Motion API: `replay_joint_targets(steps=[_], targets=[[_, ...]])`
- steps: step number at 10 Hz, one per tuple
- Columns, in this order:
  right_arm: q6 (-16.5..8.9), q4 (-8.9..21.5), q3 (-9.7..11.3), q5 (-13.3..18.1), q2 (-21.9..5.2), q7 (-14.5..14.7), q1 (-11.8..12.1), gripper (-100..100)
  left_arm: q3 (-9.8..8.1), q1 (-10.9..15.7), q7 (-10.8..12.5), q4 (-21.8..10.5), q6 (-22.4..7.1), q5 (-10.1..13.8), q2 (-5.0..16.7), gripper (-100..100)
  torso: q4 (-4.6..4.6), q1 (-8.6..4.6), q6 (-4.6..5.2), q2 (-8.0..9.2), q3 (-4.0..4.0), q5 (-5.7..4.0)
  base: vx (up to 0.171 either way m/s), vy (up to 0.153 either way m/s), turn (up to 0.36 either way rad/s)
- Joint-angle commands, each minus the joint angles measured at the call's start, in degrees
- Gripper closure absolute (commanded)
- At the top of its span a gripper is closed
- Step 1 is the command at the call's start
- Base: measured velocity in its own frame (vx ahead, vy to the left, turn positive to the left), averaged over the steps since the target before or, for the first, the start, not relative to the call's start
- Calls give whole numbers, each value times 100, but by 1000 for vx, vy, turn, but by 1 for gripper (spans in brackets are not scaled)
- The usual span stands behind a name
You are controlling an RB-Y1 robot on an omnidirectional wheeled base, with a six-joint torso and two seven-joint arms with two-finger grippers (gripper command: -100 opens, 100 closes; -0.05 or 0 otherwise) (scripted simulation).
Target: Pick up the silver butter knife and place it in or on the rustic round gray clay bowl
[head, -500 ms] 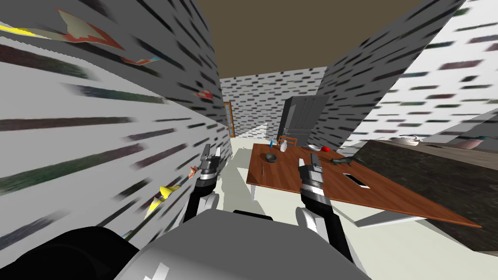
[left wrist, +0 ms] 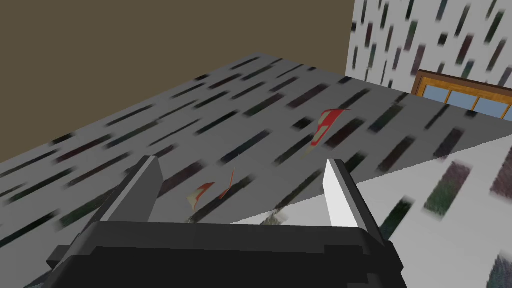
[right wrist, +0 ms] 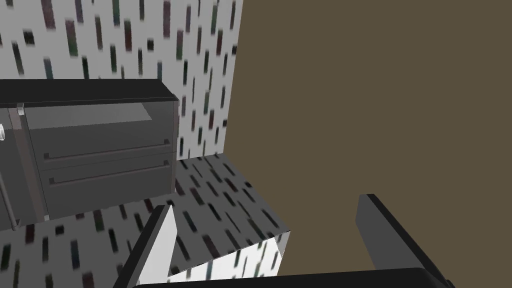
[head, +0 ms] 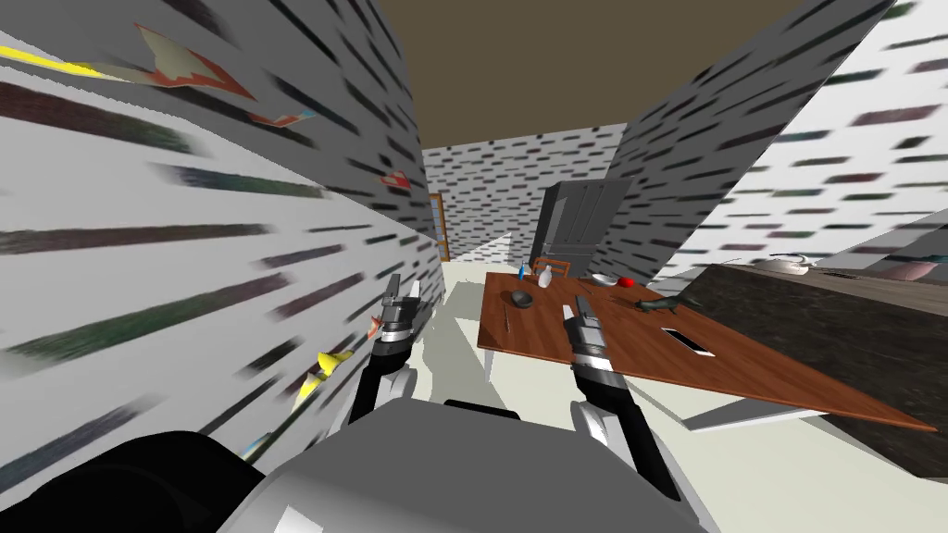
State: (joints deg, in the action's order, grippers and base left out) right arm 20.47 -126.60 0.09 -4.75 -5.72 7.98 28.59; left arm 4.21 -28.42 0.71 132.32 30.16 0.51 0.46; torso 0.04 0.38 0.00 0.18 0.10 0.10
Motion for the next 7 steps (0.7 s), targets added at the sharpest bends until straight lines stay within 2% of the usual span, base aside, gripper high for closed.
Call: replay_joint_targets(steps=[1, 2, 4, 5, 6, 7], targets=[[-60, 198, 3, 85, -270, 11, -99, -100, 0, 0, 0, 0, 0, 0, 0, 0, 0, 0, 0, 0, 0, 0, -40, 107, 23], [-60, 198, 3, 85, -270, 11, -99, -100, 0, 0, 0, 0, 0, 0, 0, 0, 0, 3, 0, -1, -1, -1, -31, 95, 2], [-126, 554, 8, 238, -663, -5, -183, -100, 0, 0, 0, 0, 0, 0, 0, 0, -1, 6, -1, -3, -2, 0, -53, 147, 25], [-161, 709, 13, 323, -831, -16, -228, -100, 1, 0, 0, 0, 0, 0, -1, 0, 0, 23, 0, 4, 2, 4, -82, 230, 33], [-161, 760, 13, 323, -899, -16, -228, -100, 1, 0, 0, 0, 0, 0, -1, 0, 2, 43, -1, 10, 5, 8, -47, 172, -3], [-197, 983, 21, 413, -1100, -28, -276, -100, 1, 0, 0, 0, 0, 0, -1, 0, 1, 29, 0, 3, 2, 7, -4, 149, 31]])
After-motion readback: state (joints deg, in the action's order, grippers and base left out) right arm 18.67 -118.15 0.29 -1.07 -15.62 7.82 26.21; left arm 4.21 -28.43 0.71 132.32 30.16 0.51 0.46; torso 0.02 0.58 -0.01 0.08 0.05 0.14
